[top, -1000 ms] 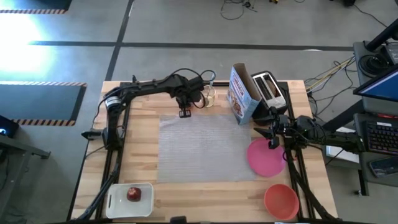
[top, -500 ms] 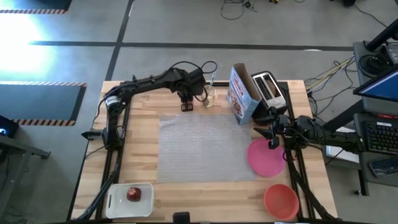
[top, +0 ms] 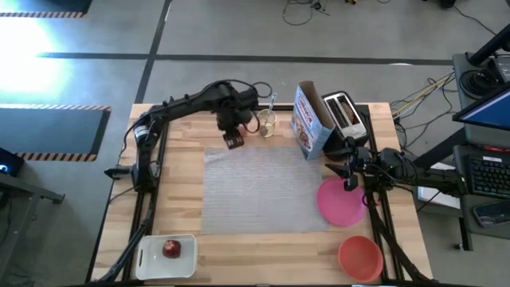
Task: Arrange a breakfast setting
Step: Move the white bin to the left of the pink plate
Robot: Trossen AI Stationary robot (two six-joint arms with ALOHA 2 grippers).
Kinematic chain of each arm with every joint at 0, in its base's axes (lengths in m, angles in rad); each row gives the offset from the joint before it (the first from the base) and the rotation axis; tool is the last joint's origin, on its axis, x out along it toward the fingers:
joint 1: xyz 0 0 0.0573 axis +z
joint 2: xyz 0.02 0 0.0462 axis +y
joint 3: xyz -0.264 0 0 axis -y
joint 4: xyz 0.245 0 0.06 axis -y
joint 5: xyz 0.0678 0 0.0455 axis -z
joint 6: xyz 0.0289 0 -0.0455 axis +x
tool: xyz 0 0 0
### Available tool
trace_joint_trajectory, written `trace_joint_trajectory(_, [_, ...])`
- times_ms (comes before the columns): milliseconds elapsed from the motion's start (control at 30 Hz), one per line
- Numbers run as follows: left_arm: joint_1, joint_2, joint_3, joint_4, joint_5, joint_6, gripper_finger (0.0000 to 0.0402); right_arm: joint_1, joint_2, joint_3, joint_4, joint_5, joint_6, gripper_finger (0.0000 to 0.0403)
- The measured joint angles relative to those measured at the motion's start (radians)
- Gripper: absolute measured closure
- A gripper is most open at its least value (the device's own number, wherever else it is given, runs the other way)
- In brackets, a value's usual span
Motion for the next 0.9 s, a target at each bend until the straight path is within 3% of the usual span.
trace_joint_trajectory(400, [-0.310,-0.191,-0.237,0.020,-0.125,-0.434,0.0241,0.000,0.000,0.000,0.000,0.000,-0.001,0.0232])
trace_joint_trajectory(633, [-0.551,-0.256,-0.389,0.075,-0.099,-0.753,0.0240,0.000,0.000,0.000,0.000,0.000,0.001,0.0232])
trace_joint_trajectory(900, [-0.757,-0.248,-0.447,0.092,0.017,-1.142,0.0240,0.000,0.000,0.000,0.000,0.000,0.001,0.0232])
